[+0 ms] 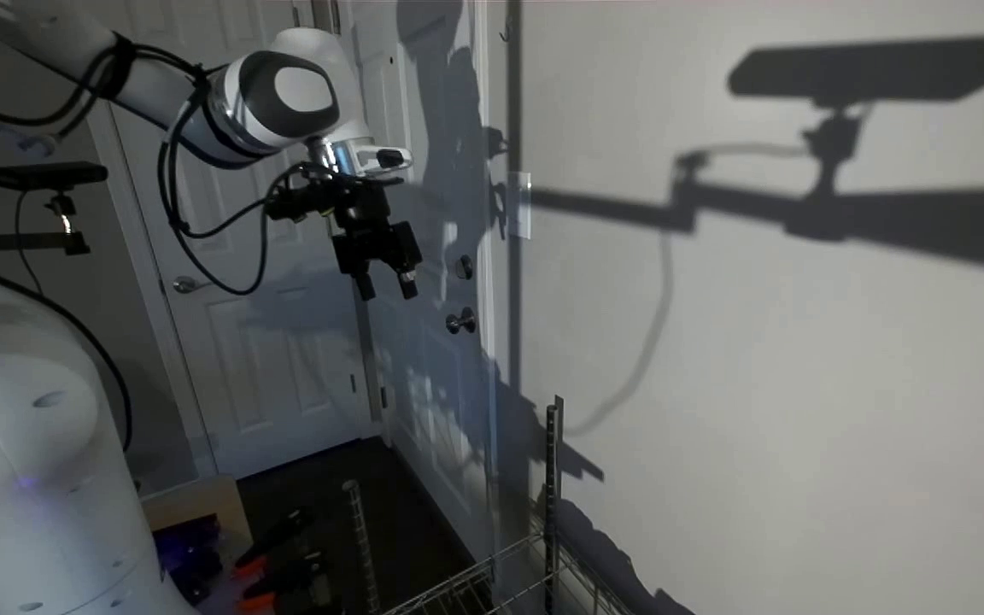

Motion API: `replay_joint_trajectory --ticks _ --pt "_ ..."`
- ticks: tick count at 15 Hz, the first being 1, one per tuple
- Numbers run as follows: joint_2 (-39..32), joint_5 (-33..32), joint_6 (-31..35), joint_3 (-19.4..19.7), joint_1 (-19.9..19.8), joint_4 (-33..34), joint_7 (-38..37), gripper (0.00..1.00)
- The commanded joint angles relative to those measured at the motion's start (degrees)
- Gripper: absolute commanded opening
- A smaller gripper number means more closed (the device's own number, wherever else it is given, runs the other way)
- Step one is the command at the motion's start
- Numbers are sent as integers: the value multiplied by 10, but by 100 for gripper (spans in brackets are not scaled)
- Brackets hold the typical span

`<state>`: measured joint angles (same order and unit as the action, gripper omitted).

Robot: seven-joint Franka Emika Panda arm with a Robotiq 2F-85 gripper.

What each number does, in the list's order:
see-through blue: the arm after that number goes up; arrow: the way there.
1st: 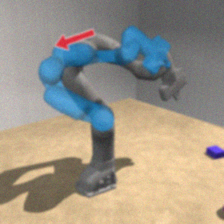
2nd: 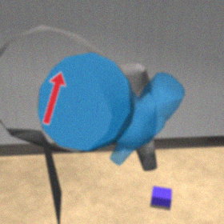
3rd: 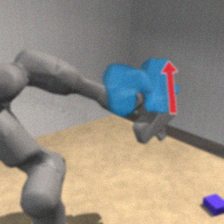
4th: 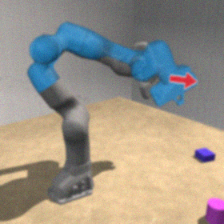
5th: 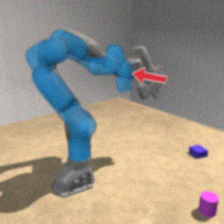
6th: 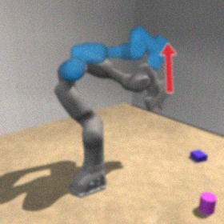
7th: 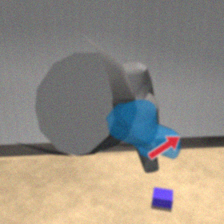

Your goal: Turn on the light switch.

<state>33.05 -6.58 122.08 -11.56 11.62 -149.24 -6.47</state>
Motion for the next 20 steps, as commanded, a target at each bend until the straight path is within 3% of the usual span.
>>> replay_joint_trajectory --ticks 1,6,7,9,17,20 --pt "46 5 82 -17 29 -33 13 100" --pt "86 -34 230 -36 19 -67 8 100" --pt "55 -10 181 -34 27 -36 5 100" --pt "69 -19 209 -35 23 -49 6 100" --pt "72 -24 216 -37 19 -54 5 100" --pt "37 -39 304 -41 -3 -62 -5 100"
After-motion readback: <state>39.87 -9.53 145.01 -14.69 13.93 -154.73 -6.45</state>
